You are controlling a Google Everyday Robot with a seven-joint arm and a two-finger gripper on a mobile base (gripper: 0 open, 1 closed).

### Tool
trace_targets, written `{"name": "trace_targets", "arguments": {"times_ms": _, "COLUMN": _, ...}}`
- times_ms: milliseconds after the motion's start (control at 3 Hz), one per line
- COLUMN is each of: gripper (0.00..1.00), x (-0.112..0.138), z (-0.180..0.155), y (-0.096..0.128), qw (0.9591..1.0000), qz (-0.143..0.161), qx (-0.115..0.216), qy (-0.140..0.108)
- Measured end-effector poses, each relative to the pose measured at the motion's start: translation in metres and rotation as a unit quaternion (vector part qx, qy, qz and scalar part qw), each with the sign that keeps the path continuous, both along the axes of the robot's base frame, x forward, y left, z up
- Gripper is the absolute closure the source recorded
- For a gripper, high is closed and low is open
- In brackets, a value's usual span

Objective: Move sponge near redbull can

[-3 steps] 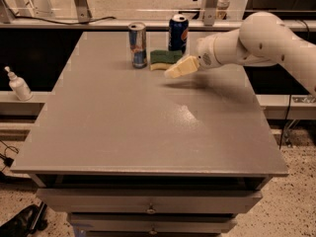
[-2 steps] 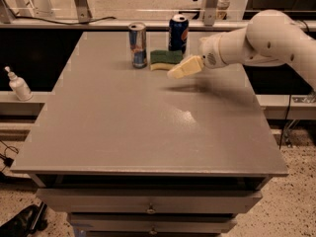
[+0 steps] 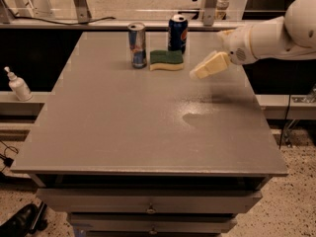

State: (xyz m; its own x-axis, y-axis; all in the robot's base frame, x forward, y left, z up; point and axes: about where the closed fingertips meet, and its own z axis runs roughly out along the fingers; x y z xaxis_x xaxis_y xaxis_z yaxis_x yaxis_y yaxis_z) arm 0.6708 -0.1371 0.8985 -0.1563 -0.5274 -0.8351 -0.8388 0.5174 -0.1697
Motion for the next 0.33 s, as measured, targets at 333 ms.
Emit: {"name": "trace_targets", "arguments": {"times_ms": 333, "gripper": 0.00, "x": -0.0269, "z": 0.0082, "y": -0.0244, "qw": 0.9998, "qz": 0.002, "qx": -0.016, "qy": 0.013}}
